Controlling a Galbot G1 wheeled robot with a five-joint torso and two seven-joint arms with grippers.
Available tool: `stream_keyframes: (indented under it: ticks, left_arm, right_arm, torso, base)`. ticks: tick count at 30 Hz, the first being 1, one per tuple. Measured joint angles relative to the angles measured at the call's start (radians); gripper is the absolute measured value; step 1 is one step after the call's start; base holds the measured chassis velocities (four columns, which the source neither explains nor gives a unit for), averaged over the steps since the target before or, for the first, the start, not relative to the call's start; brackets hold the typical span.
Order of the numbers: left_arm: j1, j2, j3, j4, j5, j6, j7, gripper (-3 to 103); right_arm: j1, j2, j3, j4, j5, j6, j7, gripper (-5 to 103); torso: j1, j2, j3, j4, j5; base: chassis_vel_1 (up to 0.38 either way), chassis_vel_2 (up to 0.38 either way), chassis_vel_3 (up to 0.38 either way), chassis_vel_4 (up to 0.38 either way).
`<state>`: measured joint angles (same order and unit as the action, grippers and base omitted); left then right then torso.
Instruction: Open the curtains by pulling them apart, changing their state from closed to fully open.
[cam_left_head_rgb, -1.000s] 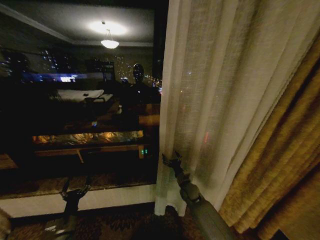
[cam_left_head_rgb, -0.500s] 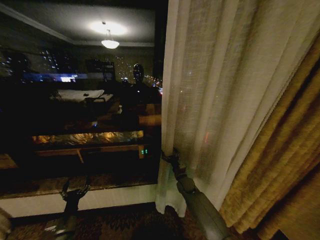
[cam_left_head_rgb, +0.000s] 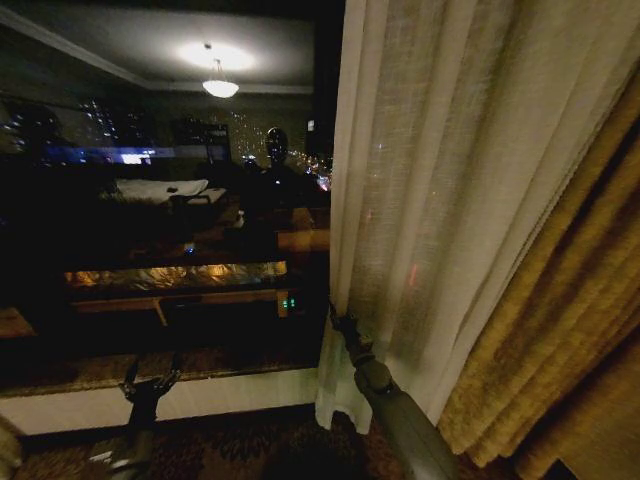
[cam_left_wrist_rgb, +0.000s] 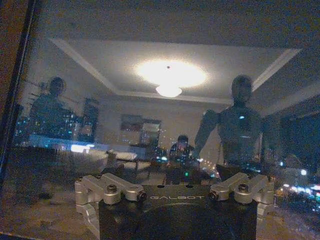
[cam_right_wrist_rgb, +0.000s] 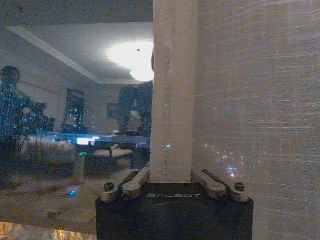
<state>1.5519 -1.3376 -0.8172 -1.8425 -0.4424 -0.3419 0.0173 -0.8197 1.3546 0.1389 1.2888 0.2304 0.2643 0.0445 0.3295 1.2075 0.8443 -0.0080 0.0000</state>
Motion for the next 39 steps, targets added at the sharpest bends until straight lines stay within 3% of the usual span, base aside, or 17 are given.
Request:
stream_keyframes:
  ticks: [6,27,39]
  left_arm:
    - [0.0,0.0,0.0,0.0,0.0,0.0,0.0,100]
    - [0.0,0.0,0.0,0.0,0.0,0.0,0.0,100]
    - [0.0,0.0,0.0,0.0,0.0,0.0,0.0,100]
  right_arm:
    - [0.0,-0.005,-0.002,0.004,0.005,0.0,0.001,1]
    - [-0.018,-0.018,0.011,0.018,0.067,0.01,-0.033,0]
    - [-0.023,-0.015,0.019,0.008,0.063,0.018,-0.056,0]
  torso:
    - [0.0,0.0,0.0,0.0,0.0]
    - [0.0,0.0,0.0,0.0,-0.0001]
    - [0.0,0.0,0.0,0.0,0.0]
  base:
    - [0.0,0.0,0.0,0.0]
    - [-0.003,-0.002,0.003,0.003]
    - [-0.171,-0.16,0.171,0.159]
